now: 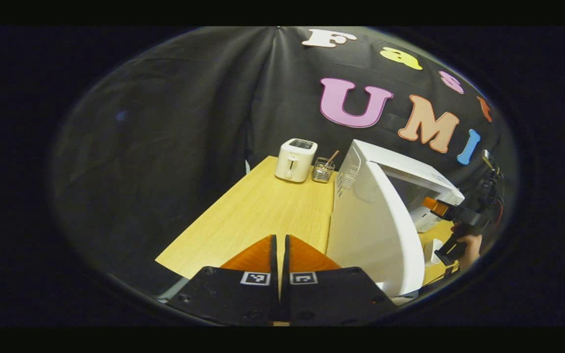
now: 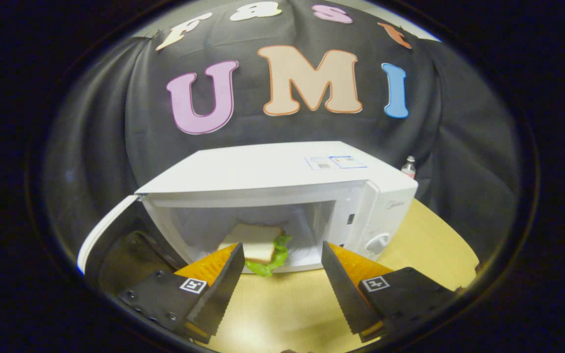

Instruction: Open the microwave oven with the left hand, put the food in, and close the microwave oven.

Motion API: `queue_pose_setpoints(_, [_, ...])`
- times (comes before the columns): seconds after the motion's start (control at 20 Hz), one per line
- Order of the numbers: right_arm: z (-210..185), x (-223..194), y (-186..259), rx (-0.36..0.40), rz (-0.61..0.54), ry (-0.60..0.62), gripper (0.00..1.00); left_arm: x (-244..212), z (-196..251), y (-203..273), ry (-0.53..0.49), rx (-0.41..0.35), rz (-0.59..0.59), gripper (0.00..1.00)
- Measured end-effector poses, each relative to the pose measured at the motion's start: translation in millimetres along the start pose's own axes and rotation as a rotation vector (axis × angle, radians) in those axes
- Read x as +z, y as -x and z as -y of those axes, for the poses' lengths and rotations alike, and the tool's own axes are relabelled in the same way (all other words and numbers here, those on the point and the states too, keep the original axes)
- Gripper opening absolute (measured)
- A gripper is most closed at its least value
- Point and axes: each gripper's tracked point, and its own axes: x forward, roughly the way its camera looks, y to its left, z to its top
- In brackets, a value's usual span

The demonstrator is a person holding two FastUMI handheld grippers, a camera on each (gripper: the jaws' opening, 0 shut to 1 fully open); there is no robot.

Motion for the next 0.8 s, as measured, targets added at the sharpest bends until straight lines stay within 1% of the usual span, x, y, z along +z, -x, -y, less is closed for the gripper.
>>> queue_pose_setpoints(0.1, [11, 8, 16, -0.026, 0.014, -0.032, 0.95, -4, 4, 3, -0.021, -0.017, -0.011, 0.02])
queue_pose_setpoints(0.15, [17, 11, 24, -0.041, 0.022, -0.047, 0.98, -6, 5, 4, -0.034, -0.024, -0.017, 0.00])
queue_pose_setpoints(0.2, [23, 14, 33, -0.055, 0.034, -0.058, 0.98, -7, 6, 5, -0.049, -0.032, -0.019, 0.02])
queue_pose_setpoints(0.25, [29, 14, 41, -0.070, 0.041, -0.063, 0.93, -8, 8, 6, -0.064, -0.041, -0.022, 0.02])
queue_pose_setpoints(0.3, [35, 12, 49, -0.084, 0.038, -0.067, 0.92, -10, 12, 7, -0.076, -0.055, -0.026, 0.01])
queue_pose_setpoints(0.35, [39, 9, 59, -0.095, 0.034, -0.073, 0.97, -12, 15, 8, -0.090, -0.070, -0.033, 0.01])
queue_pose_setpoints(0.4, [43, 6, 68, -0.104, 0.032, -0.081, 0.92, -15, 18, 9, -0.105, -0.084, -0.038, 0.01])
queue_pose_setpoints(0.5, [50, -2, 89, -0.125, 0.024, -0.093, 0.92, -18, 26, 12, -0.137, -0.118, -0.046, 0.01])
queue_pose_setpoints(0.55, [54, -8, 100, -0.140, 0.014, -0.096, 0.97, -19, 30, 14, -0.150, -0.135, -0.048, 0.01])
queue_pose_setpoints(0.7, [69, -20, 134, -0.200, 0.000, -0.113, 0.97, -24, 47, 15, -0.171, -0.193, -0.054, 0.01])
queue_pose_setpoints(0.75, [75, -24, 144, -0.219, -0.001, -0.116, 0.92, -27, 53, 15, -0.176, -0.216, -0.062, 0.00])
queue_pose_setpoints(0.8, [82, -28, 154, -0.239, -0.007, -0.119, 0.97, -33, 59, 14, -0.181, -0.237, -0.078, 0.00])
